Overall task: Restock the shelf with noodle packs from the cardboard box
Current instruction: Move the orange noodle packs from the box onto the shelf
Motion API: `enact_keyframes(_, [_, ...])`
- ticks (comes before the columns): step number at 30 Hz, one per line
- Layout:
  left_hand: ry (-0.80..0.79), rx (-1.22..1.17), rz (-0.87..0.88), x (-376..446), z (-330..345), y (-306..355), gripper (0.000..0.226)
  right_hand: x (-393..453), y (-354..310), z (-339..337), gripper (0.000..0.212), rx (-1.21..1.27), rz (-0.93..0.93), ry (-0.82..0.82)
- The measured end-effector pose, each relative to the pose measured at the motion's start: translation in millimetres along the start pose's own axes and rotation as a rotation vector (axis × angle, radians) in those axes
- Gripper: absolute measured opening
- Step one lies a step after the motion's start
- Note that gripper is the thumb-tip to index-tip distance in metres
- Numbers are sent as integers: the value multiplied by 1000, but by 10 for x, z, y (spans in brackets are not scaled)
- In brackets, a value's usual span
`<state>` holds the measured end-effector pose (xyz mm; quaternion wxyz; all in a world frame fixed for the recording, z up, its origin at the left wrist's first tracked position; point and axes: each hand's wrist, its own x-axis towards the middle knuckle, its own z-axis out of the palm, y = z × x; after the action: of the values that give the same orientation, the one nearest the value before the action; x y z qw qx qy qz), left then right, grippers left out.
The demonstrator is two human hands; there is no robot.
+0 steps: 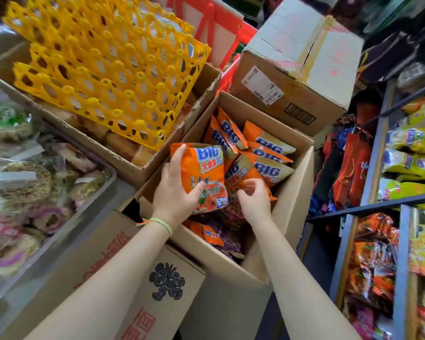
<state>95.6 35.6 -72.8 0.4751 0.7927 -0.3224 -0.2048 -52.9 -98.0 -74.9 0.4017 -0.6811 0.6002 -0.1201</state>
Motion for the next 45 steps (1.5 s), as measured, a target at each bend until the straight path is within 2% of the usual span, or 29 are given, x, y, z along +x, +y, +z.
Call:
enact_keyframes(2, [-6,34,23,-18,2,-11,88,198,44,17,45,-249,-78,170])
enact_keyframes(3, [-15,44,25,-23,1,-21,87,295,62,26,56,-347,-69,205])
enact_keyframes(5, [-42,76,29,-24,3,-32,84,439,97,61,72,-501,23,167])
enact_keyframes(7, [-60,101,28,-18,8,-27,83,496,141,115,74,-659,78,129])
enact_keyframes(9, [-64,123,25,-12,15,-22,82,497,176,171,63,-796,53,113])
enact_keyframes(11, [-64,150,25,-10,21,-16,81,457,199,229,52,-800,23,72])
enact_keyframes(14, [-61,185,27,6,22,-5,81,342,129,221,43,-599,49,12])
enact_keyframes(17, [-48,202,38,11,29,27,81,91,-23,9,37,-407,57,40])
enact_keyframes(22, [-69,202,29,-30,25,104,83,-506,-274,-764,38,169,-16,92])
enact_keyframes(24, [-86,87,21,-70,9,210,85,-714,-335,-1075,37,425,6,46])
enact_keyframes(27, [-122,-259,2,-196,-21,581,94,-959,-336,-1401,44,680,54,-92])
enact_keyframes(29, [-217,-516,-62,-298,-20,917,106,-1104,-308,-1555,46,754,67,-104])
enact_keyframes(31, [-356,-694,-122,-382,38,1202,101,-1230,-236,-1722,40,816,51,-56])
enact_keyframes(34, [-531,-794,-157,-558,172,1652,41,-1462,-87,-2043,34,920,14,-14])
enact_keyframes(35, [-584,-804,-166,-643,237,1781,28,-1555,-15,-2149,35,943,2,-5])
enact_keyframes(37, [-700,-824,-180,-879,373,2091,21,-1750,163,-2342,38,984,2,32])
enact_keyframes(40, [-879,-792,-207,-1267,683,2495,33,-2083,458,-2654,49,993,-25,168])
enact_keyframes(43, [-1080,-698,-208,-1752,979,2887,63,-2540,760,-3047,39,926,-78,350])
enact_keyframes(45, [-1271,-668,-136,-2110,1138,3151,81,-2913,988,-3315,41,886,-89,490])
